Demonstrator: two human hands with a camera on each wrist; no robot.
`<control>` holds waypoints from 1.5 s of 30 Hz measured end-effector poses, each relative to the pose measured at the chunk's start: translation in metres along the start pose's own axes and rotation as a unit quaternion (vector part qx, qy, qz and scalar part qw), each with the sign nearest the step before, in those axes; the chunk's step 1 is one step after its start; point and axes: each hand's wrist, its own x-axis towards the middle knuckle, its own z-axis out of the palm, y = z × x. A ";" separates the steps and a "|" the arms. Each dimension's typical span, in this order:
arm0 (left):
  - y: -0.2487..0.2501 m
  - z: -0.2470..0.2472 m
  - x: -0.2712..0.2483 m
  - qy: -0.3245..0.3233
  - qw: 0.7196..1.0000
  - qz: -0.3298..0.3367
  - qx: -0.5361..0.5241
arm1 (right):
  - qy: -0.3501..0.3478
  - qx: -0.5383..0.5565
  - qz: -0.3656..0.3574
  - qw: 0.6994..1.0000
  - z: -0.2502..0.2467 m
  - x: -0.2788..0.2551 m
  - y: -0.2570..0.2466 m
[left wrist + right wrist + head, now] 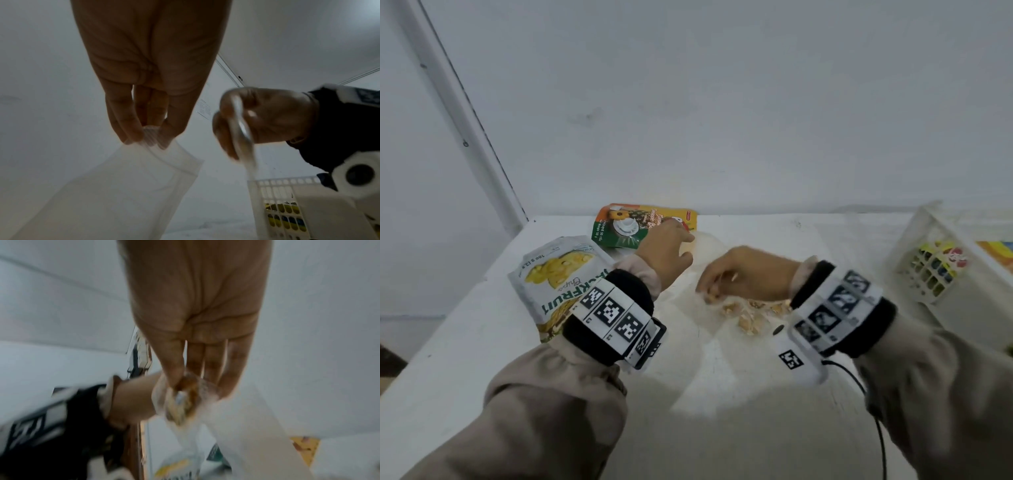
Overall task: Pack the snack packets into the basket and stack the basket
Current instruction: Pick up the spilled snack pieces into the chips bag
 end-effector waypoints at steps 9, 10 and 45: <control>0.002 0.000 0.001 0.013 0.999 0.022 -0.035 | 0.322 0.012 0.003 0.947 -0.004 0.000 0.018; 0.003 0.000 0.001 0.013 0.999 0.022 -0.044 | 0.332 0.000 0.007 0.943 -0.001 0.002 0.022; 0.007 -0.013 -0.010 -0.003 0.998 0.011 -0.055 | -0.060 -0.073 0.213 0.972 0.008 -0.007 0.044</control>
